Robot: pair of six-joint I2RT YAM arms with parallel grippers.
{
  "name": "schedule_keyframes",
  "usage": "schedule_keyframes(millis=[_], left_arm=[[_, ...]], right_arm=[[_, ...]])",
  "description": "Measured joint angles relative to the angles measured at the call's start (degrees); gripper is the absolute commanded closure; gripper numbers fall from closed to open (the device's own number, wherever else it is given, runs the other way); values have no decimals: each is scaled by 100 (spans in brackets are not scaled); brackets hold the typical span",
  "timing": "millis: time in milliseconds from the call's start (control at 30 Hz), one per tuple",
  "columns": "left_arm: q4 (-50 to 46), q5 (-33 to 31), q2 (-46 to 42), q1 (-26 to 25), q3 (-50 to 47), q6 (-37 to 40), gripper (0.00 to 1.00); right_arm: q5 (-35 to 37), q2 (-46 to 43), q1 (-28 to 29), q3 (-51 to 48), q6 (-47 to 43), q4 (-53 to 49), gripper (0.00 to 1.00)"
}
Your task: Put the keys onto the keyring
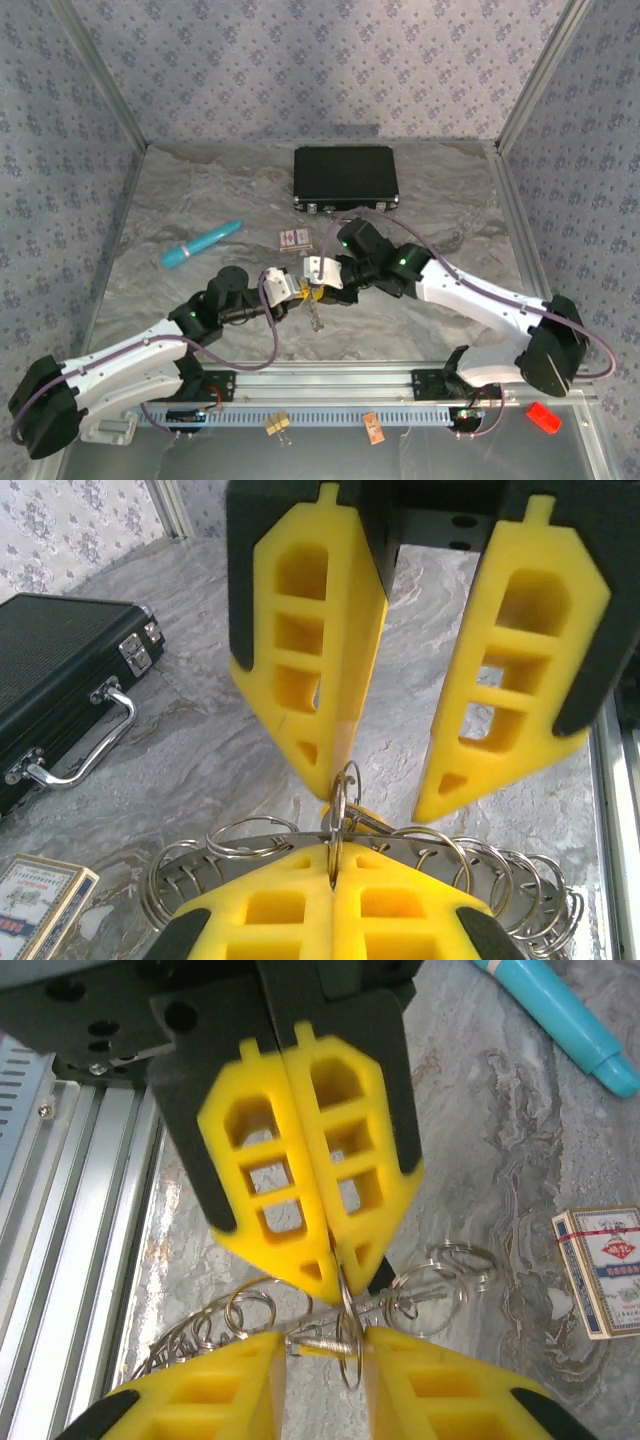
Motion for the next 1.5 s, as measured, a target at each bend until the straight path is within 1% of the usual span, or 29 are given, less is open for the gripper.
schedule_keyframes(millis=[133, 300, 400, 500, 567, 633, 667, 700, 733, 800, 833, 867, 1033, 1133, 1267, 1500], left_arm=[[343, 83, 28, 37, -240, -188, 100], [588, 210, 105, 42, -358, -345, 100], [697, 271, 142, 66, -363, -398, 100], [820, 334, 175, 74, -365, -417, 100], [857, 354, 179, 74, -367, -439, 100], [881, 372, 177, 74, -367, -459, 100], [883, 369, 179, 74, -378, -472, 100], [881, 372, 177, 81, -380, -485, 100], [881, 369, 177, 85, -380, -501, 96], [846, 365, 175, 85, -380, -472, 78], [789, 334, 173, 85, -363, -444, 74], [684, 323, 170, 85, -330, -437, 73], [50, 236, 166, 87, -4, -214, 78], [-166, 219, 166, 87, 162, -85, 79], [-286, 245, 173, 85, 192, 7, 81], [-374, 376, 173, 85, 195, 63, 89]], right_arm=[[-415, -208, -295, -501, 313, 592, 72], [-782, -201, -385, -710, 549, 1080, 72], [-951, -177, -393, -726, 636, 1283, 73], [-1078, -107, -393, -726, 686, 1438, 78], [-1128, -48, -393, -726, 721, 1493, 85], [-1167, 4, -393, -726, 745, 1526, 97], [-1182, 11, -396, -726, 741, 1537, 100], [-1193, 15, -409, -726, 737, 1528, 100], [-1196, 15, -409, -726, 754, 1517, 100], [-1178, 15, -396, -713, 708, 1469, 100], [-1143, 26, -367, -669, 664, 1355, 100], [-1075, 37, -334, -610, 603, 1217, 100], [-645, 210, -138, 20, 153, 236, 100], [-413, 313, -50, 369, -109, -219, 100], [-229, 442, 48, 623, -356, -601, 100], [-57, 673, 179, 890, -584, -966, 100]])
